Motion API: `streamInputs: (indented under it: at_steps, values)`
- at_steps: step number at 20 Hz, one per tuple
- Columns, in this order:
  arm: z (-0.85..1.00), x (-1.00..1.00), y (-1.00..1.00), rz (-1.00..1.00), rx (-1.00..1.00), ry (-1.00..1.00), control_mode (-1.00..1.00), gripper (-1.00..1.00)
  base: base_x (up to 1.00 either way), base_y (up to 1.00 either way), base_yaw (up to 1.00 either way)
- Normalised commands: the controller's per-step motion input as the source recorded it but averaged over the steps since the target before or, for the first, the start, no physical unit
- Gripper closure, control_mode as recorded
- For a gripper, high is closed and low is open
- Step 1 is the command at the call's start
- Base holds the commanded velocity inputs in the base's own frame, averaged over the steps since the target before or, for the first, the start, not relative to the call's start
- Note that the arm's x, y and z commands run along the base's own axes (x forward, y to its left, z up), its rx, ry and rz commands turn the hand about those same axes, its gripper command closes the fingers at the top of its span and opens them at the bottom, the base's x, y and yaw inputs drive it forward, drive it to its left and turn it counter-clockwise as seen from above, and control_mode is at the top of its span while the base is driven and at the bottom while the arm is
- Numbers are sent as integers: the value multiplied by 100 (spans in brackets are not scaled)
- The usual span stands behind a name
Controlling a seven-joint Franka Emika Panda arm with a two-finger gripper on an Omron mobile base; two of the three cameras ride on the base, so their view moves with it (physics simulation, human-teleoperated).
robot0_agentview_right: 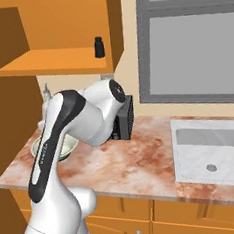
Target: Retrieve the bottle and the shaker from the cabinet and place them next to the mixing bowl on the counter. Then add garlic from the fridge to the mixing bowl.
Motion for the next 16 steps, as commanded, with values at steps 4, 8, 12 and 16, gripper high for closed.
streamInputs:
  at_steps: [4, 8, 12, 16]
  values:
    - [-75, 0, -4, 9, 0, 0, -100, 100, 0, 0, 0]
    - [-68, 15, 0, 2, -1, 0, -100, 100, 0, 0, 0]
    - [-51, 56, -7, 0, -3, 0, -100, 100, 0, 0, 0]
    - [-22, 77, -11, 0, 0, 3, -100, 100, 0, 0, 0]
